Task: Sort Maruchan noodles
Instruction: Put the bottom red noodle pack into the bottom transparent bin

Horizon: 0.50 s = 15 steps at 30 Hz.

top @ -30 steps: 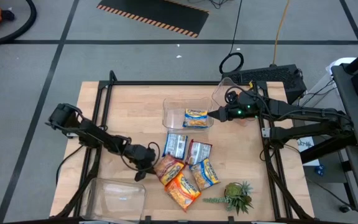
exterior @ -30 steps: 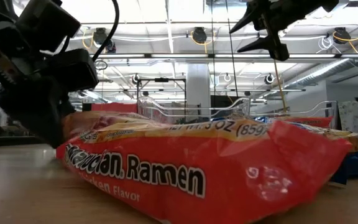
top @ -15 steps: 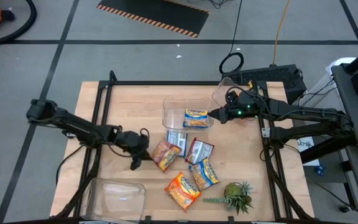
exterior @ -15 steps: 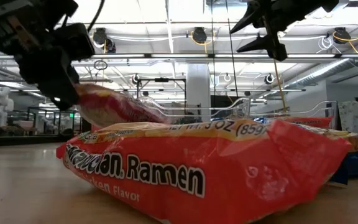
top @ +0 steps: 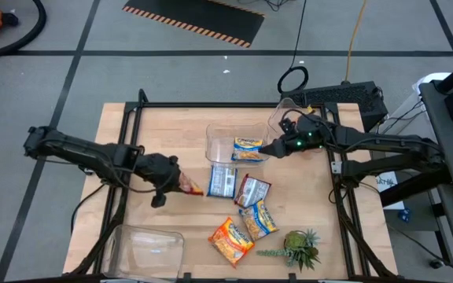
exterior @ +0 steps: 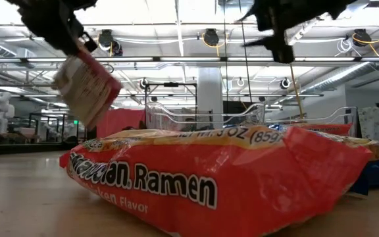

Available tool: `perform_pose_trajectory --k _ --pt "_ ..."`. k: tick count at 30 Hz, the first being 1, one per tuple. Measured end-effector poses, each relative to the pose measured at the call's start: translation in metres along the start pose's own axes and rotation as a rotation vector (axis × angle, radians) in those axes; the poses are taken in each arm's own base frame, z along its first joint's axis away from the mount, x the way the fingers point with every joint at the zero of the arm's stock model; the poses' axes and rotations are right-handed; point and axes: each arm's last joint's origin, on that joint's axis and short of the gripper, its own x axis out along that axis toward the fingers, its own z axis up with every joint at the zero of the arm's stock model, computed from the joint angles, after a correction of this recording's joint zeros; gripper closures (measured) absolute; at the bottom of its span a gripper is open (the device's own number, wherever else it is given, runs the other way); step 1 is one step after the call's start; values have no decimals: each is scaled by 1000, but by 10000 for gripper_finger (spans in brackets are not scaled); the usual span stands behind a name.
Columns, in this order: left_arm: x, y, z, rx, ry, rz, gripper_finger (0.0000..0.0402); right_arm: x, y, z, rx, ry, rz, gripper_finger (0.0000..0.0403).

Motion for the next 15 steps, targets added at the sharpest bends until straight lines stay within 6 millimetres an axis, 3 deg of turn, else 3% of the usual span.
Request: perform_pose_trajectory --k 6,11,15 --pt "-19 0 25 76 -85 46 401 27 8 0 57 71 160 188" --pt "-42 -4 45 251 -108 65 401 48 9 -4 95 100 210 188" --pt "-65 -9 62 449 -47 96 401 56 33 3 17 96 340 188"
